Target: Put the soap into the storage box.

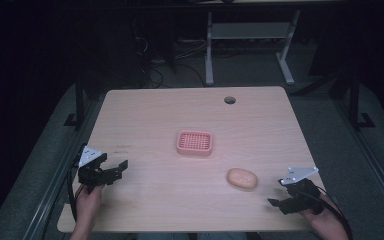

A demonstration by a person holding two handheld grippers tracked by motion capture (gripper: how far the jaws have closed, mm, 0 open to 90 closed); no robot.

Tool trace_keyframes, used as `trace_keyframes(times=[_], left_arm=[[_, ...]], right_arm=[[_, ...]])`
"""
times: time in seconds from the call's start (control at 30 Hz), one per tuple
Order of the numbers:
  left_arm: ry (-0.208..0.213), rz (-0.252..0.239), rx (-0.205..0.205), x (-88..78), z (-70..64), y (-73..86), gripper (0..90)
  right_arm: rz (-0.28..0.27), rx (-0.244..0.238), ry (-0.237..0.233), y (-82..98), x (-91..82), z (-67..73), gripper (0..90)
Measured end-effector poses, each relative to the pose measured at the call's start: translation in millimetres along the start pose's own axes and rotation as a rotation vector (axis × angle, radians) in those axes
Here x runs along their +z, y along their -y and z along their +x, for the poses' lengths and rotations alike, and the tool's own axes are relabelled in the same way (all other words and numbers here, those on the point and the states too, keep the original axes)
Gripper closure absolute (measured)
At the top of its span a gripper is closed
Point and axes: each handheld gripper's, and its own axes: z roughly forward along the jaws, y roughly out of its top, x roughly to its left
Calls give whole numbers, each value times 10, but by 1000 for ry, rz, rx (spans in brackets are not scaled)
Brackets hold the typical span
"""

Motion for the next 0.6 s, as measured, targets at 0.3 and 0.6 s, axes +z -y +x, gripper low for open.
trace_keyframes(times=[0.3, 0.6], left_arm=[[0, 1, -3, -8, -3, 8, 143], [0, 8, 3, -19, 5, 10, 142]], right_arm=[[9, -18, -10, -82, 1, 41, 233], [34, -51, -28, -277, 17, 33, 208]])
